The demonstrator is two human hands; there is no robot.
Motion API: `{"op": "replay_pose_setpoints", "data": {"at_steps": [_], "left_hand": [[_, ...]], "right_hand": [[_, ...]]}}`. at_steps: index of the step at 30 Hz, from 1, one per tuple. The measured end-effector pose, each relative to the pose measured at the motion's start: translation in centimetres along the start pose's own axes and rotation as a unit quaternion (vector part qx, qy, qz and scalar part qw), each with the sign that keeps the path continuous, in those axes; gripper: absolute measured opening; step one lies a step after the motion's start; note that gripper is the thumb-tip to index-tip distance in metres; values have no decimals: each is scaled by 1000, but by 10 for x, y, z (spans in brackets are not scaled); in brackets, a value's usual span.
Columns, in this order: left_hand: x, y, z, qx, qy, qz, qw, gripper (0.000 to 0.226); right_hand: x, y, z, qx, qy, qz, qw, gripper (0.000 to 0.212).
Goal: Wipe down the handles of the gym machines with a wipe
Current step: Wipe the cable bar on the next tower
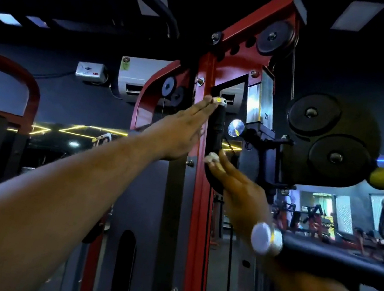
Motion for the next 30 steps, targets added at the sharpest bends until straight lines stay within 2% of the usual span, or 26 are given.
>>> {"op": "replay_pose_setpoints", "data": {"at_steps": [2, 4, 6, 7, 10, 12, 15, 17, 19, 21, 22, 23, 25, 26, 27, 30], "left_hand": [[2, -1, -1, 5, 9, 10, 1000, 68], [0, -6, -1, 33, 5, 30, 999, 68], [-2, -9, -5, 62, -11, 47, 997, 71], [-2, -10, -5, 71, -15, 51, 996, 74], [3, -8, -6, 83, -18, 53, 995, 77], [9, -5, -3, 74, 0, 47, 996, 73], [16, 0, 9, -16, 65, 39, 997, 68], [15, 7, 17, -75, 91, 17, 993, 66], [15, 17, 24, -138, 117, -8, 983, 67], [16, 26, 29, -193, 140, -19, 971, 68], [16, 29, 28, -205, 142, -17, 968, 70], [16, 31, 28, -210, 141, -12, 967, 71], [16, 34, 28, -217, 137, 1, 967, 74], [16, 36, 27, -217, 135, 5, 967, 74], [17, 38, 27, -214, 133, 9, 968, 74], [18, 42, 25, -206, 123, 17, 971, 74]], "right_hand": [[-8, -12, -1, -17, 17, 43, 999, 51], [-41, -16, 3, -82, 99, 86, 988, 47], [-79, -11, 7, -109, 163, 98, 976, 41], [-92, -7, 8, -97, 167, 96, 976, 36], [-97, 3, 4, -49, 131, 85, 987, 30], [-68, 7, 1, 4, 95, 70, 993, 37], [0, 6, 5, -2, 90, 12, 996, 55], [34, -1, 14, -5, 70, -32, 997, 57], [56, -6, 28, 48, 9, -67, 997, 53], [71, -10, 49, 147, -34, -88, 985, 60], [73, -14, 60, 162, -4, -83, 983, 62], [74, -23, 70, 149, 72, -59, 984, 56], [74, -29, 79, 26, 225, 26, 974, 35], [68, -26, 74, -40, 281, 67, 957, 33], [59, -18, 61, -51, 286, 70, 954, 35], [46, 12, 18, -46, 218, 22, 975, 44]]}}
Point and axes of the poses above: each hand's wrist, its own x-axis away from the middle knuckle, its own y-axis out of the palm, z = x × y, the point moved 6 cm from there along -x, towards the middle knuckle, and after that the axes turned 3 degrees about z, right-handed, at the moved point
